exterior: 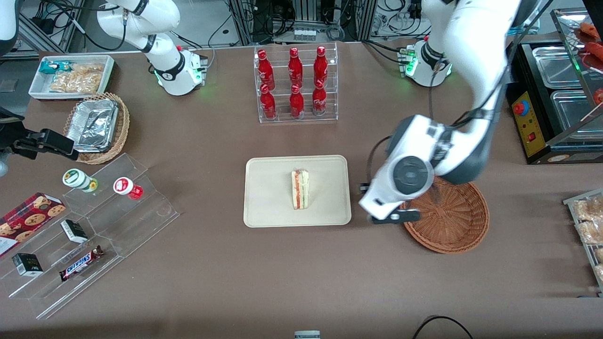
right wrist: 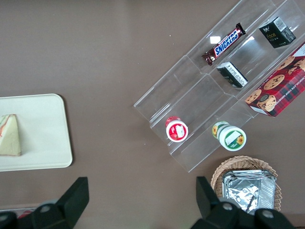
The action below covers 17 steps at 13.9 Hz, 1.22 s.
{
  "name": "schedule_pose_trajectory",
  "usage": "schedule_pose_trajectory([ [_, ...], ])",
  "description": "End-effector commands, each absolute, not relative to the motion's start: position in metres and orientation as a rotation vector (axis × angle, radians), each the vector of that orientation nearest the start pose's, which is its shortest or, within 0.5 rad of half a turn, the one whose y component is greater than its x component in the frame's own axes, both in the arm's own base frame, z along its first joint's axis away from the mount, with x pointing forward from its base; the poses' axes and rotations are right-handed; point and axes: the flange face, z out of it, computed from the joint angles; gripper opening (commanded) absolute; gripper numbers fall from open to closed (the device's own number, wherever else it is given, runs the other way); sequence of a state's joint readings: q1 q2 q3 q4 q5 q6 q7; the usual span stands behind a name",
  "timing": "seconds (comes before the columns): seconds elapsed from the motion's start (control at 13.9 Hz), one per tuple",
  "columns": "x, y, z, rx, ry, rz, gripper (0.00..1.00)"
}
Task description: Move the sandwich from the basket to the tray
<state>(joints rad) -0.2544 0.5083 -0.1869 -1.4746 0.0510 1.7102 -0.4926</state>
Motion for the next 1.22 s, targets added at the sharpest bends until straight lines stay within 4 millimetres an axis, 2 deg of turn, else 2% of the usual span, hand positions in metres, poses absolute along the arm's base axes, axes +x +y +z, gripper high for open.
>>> schedule_pose_trajectory([
  [0.0, 0.59, -0.186, 0.397, -3.027, -0.066, 0.447, 1.0],
  [0.14, 0.588, -0.147, 0.425, -2.999, -0.141, 0.478, 1.0],
  [0.22, 0.586, -0.123, 0.448, -3.009, -0.181, 0.453, 1.0],
  [0.5, 0.557, -0.063, 0.539, -2.993, -0.338, 0.42, 1.0],
  [0.65, 0.547, -0.059, 0.58, -3.003, -0.376, 0.342, 1.0],
  [0.79, 0.546, -0.057, 0.606, -3.015, -0.377, 0.292, 1.0],
  [0.86, 0.547, -0.057, 0.615, -3.023, -0.379, 0.264, 1.0],
  [1.15, 0.551, -0.056, 0.63, -3.038, -0.383, 0.208, 1.0],
])
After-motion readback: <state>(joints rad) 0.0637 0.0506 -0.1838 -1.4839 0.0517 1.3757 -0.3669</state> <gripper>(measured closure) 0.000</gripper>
